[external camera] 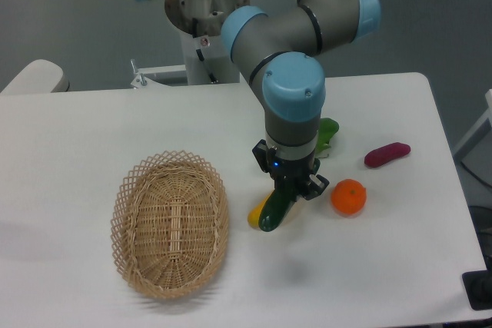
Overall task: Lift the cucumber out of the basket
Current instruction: 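Carry the held cucumber away from the basket toward the yellow pepper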
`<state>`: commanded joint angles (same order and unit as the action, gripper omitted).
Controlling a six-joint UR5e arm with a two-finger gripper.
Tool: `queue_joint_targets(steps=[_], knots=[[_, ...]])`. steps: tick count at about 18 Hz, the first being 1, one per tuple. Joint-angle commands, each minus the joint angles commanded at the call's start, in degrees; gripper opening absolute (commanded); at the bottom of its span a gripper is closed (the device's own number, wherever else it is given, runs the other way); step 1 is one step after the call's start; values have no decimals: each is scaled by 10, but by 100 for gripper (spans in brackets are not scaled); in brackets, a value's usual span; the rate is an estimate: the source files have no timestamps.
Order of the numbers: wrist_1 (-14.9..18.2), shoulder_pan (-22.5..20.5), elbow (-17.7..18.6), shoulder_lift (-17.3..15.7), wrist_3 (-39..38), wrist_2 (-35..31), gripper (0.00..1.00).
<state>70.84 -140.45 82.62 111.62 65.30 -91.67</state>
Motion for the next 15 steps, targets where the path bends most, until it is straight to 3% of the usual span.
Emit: queue_joint_targets(steps=[15], knots=[[0,-11,0,-4,22,6,15]])
